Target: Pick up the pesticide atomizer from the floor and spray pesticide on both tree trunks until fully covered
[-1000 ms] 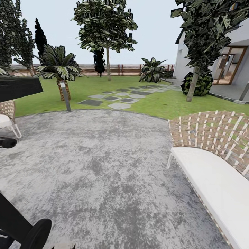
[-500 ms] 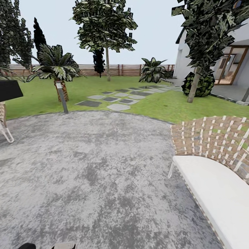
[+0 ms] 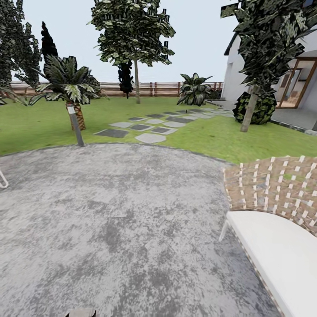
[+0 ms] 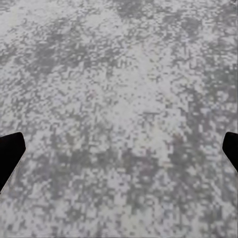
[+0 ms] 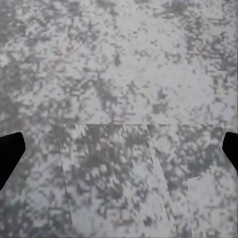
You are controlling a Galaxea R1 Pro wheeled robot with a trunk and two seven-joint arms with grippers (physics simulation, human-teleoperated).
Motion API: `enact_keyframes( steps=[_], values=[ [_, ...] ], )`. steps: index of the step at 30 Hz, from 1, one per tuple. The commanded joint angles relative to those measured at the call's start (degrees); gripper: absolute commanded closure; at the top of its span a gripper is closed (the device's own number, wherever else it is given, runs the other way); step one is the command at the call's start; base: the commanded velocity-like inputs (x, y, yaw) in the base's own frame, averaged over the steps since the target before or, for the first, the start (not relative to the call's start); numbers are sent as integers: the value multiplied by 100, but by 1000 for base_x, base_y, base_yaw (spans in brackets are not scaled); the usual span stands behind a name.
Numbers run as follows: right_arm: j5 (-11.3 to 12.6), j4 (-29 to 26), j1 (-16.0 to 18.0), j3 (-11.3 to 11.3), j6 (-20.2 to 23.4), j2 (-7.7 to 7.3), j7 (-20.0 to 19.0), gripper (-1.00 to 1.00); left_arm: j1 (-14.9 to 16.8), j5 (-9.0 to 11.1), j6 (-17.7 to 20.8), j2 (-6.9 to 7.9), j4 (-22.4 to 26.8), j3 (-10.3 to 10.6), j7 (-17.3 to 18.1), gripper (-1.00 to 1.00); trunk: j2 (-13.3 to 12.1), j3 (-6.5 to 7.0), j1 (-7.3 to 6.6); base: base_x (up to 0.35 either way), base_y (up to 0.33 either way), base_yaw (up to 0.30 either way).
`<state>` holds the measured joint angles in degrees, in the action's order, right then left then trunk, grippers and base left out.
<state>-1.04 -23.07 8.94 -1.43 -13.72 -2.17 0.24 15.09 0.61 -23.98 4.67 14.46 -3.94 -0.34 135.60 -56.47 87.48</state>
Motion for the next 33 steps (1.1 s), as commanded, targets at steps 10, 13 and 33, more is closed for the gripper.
enact_keyframes(
  steps=[10, 13, 33],
  values=[
    [-10, 4, 3, -12, -16, -3, 3, -100, 3, 1, -18, -1, -5, -11, -1, -100, 2, -5, 2, 339, 0, 55],
    [-10, 4, 3, -8, -16, -3, 3, -100, 3, 2, -18, -1, -5, -11, -1, -100, 2, -5, 2, 339, 0, 13],
    [-10, 4, 4, -9, -16, -3, 3, -100, 3, 3, -18, -1, -5, -11, -1, -100, 2, -5, 2, 340, 0, 1]
  ],
)
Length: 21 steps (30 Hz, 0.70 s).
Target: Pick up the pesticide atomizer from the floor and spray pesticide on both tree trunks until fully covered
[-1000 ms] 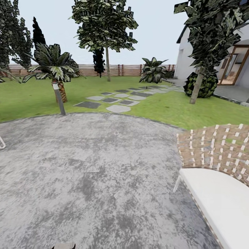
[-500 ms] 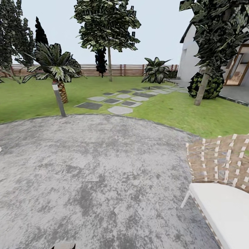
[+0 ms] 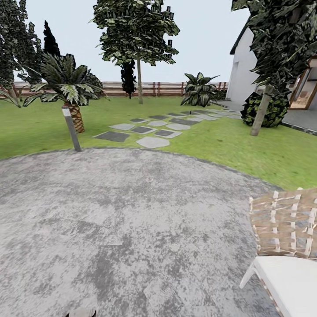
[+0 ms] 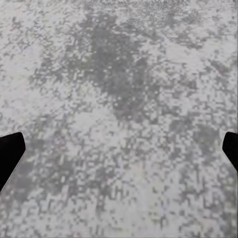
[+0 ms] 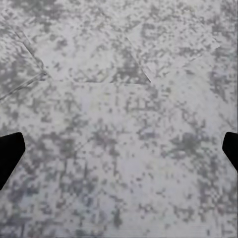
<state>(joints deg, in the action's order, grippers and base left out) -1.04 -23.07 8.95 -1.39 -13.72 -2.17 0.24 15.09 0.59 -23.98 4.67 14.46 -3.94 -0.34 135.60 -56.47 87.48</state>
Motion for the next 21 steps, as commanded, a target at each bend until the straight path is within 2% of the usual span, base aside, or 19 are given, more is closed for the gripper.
enact_keyframes(
  steps=[1, 8, 21],
  values=[
    [-10, 4, 2, -16, -16, -3, 3, -100, 3, 4, -19, -1, -5, -11, -1, -100, 2, -6, 2, 339, 0, 68],
    [-10, 4, 2, -11, -16, -3, 3, -100, 3, 5, -19, -1, -5, -11, -1, -100, 2, -11, 2, 339, 0, 115],
    [-11, 4, 2, -8, -22, -3, 3, -100, 3, 6, -19, -1, -5, -11, -1, -100, 2, -12, 2, 339, 0, 8]
  ],
)
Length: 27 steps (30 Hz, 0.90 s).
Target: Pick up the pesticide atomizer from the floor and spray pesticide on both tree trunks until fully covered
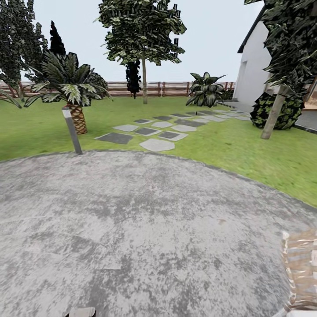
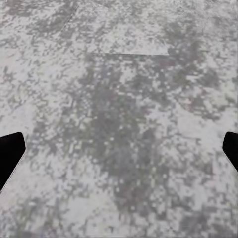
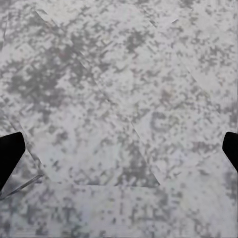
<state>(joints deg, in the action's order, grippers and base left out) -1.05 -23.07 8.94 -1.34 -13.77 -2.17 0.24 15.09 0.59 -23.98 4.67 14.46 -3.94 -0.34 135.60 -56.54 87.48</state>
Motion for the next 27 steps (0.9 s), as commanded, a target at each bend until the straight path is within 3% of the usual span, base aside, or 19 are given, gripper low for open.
enact_keyframes(
  steps=[1, 27],
  values=[
    [-10, 4, 3, -13, -16, -5, 3, -100, 3, 5, -19, -1, -5, -11, -1, -100, 2, -5, 2, 339, 0, 0],
    [-18, 4, 3, -36, -11, -12, -3, -100, 3, 10, -19, 6, 4, -11, -1, -100, 2, -5, 2, 339, 0, 0]
  ],
)
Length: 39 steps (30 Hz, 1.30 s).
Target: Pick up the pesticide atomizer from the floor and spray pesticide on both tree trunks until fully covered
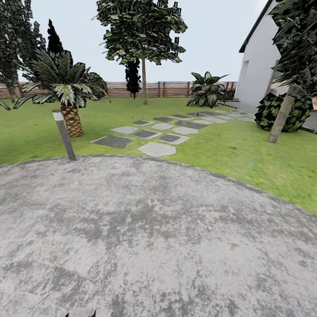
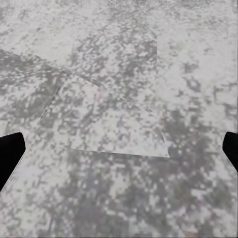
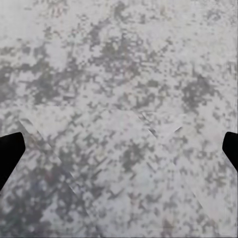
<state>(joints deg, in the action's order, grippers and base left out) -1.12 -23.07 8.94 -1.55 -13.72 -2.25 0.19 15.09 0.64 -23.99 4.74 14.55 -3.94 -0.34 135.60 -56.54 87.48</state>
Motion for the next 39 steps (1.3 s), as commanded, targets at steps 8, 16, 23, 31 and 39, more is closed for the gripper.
enact_keyframes(
  steps=[8, 16, 23, 31, 39],
  values=[
    [-11, -4, 3, -19, -16, -3, -2, -100, 3, 5, -18, -3, -5, -10, -1, -100, 2, -5, 2, 340, 0, 0],
    [-11, -5, 3, -4, -16, -2, 4, -100, 3, 5, -20, -5, 3, -10, -1, -100, 2, -5, 2, 339, 0, 0],
    [-7, -5, 3, 9, -19, -3, 7, -100, 3, 6, -20, -2, 12, -10, -1, -100, 2, -5, 2, 339, 0, 0],
    [-2, -8, 3, 14, -19, -3, 7, -100, 3, 5, -19, 0, 18, -10, -1, -100, 2, -5, 2, 339, 0, 0],
    [-2, -5, 3, 14, -18, -3, 7, -100, 3, 5, -19, -7, 13, -3, -1, -100, 2, -5, 2, 339, 0, 0]
  ],
)
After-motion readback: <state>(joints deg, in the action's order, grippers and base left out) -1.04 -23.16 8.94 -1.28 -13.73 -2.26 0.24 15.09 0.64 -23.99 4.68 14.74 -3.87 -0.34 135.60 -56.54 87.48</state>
